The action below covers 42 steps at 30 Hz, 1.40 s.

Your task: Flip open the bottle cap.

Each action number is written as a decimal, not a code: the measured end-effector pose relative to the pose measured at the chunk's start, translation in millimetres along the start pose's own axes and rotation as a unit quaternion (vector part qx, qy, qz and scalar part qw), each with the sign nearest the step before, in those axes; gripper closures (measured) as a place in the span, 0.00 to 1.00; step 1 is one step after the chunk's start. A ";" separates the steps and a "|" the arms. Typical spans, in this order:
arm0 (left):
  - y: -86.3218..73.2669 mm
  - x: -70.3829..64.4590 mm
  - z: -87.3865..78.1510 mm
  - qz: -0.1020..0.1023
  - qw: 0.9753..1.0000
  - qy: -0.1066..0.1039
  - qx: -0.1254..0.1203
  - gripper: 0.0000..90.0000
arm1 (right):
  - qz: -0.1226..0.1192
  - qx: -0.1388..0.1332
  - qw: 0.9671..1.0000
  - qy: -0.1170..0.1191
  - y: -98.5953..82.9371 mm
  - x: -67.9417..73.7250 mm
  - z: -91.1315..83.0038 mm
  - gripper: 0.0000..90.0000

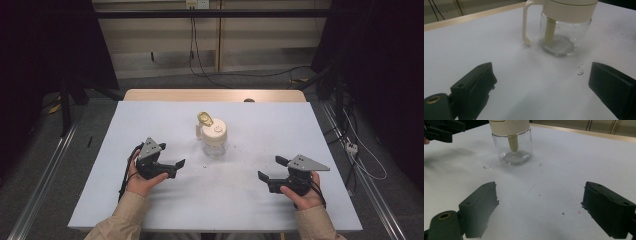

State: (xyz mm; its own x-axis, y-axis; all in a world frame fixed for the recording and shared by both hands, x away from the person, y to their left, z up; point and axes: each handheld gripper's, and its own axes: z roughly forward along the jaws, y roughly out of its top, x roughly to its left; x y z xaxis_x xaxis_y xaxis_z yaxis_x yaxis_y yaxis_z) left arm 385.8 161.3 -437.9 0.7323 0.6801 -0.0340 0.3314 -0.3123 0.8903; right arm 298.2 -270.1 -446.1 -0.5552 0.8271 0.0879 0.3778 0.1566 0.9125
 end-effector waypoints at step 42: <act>-25.9 24.4 -51.5 -0.019 1.000 0.023 0.007 0.07 | -0.001 0.016 1.000 -0.005 -7.8 -3.7 -8.3 0.14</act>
State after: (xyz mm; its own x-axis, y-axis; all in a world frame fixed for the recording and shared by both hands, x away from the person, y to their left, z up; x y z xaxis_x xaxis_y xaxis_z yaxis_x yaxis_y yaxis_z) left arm 364.4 220.1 -438.3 0.6909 0.7214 -0.0470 0.3672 -0.2941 0.8824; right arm 291.1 -278.9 -450.2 -0.5479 0.8325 0.0822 0.4011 0.1752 0.8991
